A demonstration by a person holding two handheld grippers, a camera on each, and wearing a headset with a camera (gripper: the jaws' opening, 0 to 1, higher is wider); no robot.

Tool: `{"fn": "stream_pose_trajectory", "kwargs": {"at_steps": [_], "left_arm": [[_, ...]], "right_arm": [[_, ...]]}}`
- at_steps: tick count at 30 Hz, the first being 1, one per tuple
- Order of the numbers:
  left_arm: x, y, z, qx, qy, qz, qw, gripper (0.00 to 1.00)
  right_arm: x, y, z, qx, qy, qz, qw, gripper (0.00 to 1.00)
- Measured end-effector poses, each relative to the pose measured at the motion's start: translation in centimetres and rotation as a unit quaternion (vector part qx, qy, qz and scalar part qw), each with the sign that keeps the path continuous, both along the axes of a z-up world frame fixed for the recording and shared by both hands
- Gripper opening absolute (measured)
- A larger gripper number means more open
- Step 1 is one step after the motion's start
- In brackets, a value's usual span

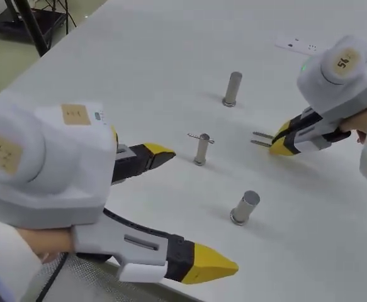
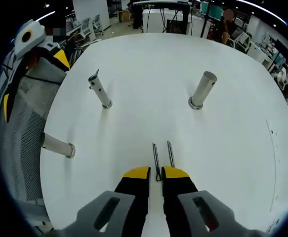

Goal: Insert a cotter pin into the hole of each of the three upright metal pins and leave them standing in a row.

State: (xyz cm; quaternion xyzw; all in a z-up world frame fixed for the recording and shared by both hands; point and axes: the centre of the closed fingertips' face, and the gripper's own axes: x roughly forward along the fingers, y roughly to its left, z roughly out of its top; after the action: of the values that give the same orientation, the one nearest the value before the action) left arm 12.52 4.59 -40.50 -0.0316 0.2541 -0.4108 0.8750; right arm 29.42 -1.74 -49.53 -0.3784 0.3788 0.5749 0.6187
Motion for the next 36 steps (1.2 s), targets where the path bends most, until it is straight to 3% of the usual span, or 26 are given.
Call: {"fn": "stream_pose_trajectory", "kwargs": {"at_steps": [12,20,26,28,32,36], "left_arm": [[0.1,0.0,-0.2,-0.005,0.005,0.0,1.0,0.96],[0.3,0.2,-0.2,-0.007,0.006,0.006,0.9999,0.95],[0.6,0.5,0.4,-0.013,0.001,0.013,0.9998,0.94],[0.7,0.6,0.4,-0.015,0.0,0.017,0.9997,0.94],[0.8,0.7,0.5,-0.015,-0.001,0.021,0.9997,0.93],[0.9,0.8,0.6,-0.014,-0.004,0.021,0.9997,0.9]], "right_arm": [[0.0,0.1,-0.2,-0.011,-0.012,0.017,0.9997,0.0],[0.2,0.1,-0.3,-0.013,-0.035,0.03,0.9988,0.0],[0.0,0.1,-0.2,-0.004,-0.032,0.013,0.9994,0.0],[-0.3,0.1,-0.1,-0.009,-0.042,0.03,0.9986,0.0],[-0.4,0.0,0.4,-0.013,-0.06,0.043,0.9972,0.0],[-0.4,0.2,1.8,0.001,-0.077,0.047,0.9959,0.0]]}}
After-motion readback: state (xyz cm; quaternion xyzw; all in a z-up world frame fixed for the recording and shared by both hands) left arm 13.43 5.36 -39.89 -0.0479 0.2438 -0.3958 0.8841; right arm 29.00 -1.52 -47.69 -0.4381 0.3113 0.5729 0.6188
